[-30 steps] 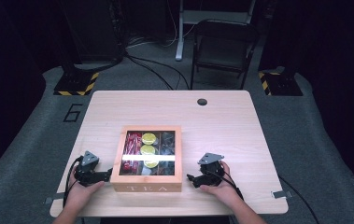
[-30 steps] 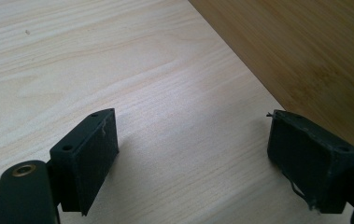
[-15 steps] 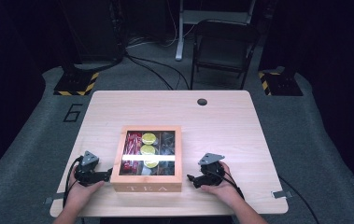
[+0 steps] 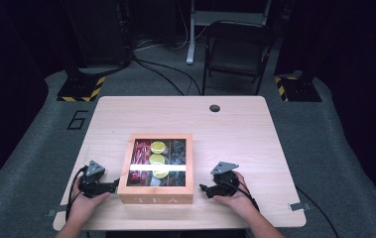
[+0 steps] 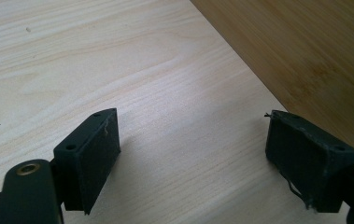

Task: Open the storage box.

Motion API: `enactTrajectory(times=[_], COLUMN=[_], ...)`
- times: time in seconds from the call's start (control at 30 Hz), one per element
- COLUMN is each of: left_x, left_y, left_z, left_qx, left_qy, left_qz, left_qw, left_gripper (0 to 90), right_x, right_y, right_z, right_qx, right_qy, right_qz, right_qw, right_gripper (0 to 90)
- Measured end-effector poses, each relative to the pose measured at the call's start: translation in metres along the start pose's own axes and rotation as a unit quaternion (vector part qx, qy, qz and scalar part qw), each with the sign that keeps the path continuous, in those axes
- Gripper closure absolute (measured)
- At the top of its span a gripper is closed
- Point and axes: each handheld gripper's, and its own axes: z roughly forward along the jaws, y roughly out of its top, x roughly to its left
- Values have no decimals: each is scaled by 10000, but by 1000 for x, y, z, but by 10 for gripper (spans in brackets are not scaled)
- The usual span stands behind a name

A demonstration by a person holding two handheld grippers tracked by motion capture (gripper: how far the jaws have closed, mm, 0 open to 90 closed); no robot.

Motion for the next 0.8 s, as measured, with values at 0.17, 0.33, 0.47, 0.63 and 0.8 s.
enactTrajectory(times=[0.17, 0.33, 0.47, 0.63, 0.8], left_x=[0, 1, -1, -4, -5], left_y=[3, 5, 8, 10, 12], left_z=[-4, -8, -15, -22, -30], left_qx=[132, 255, 184, 24, -40], left_qy=[-117, -266, -336, -508, -525], left_qz=[-128, -267, -485, -656, -598], left_qw=[9998, 9990, 9981, 9966, 9968], left_gripper=[269, 312, 322, 338, 341], right_x=[0, 4, 7, 11, 18], right_y=[3, 7, 11, 14, 17], right_z=[-5, -11, -19, -26, -32], right_qx=[100, 74, -16, -177, -190], right_qy=[59, 91, 46, 88, 138], right_qz=[78, 172, 137, 182, 87], right_qw=[9999, 9998, 9999, 9996, 9997], right_gripper=[340, 373, 393, 410, 415])
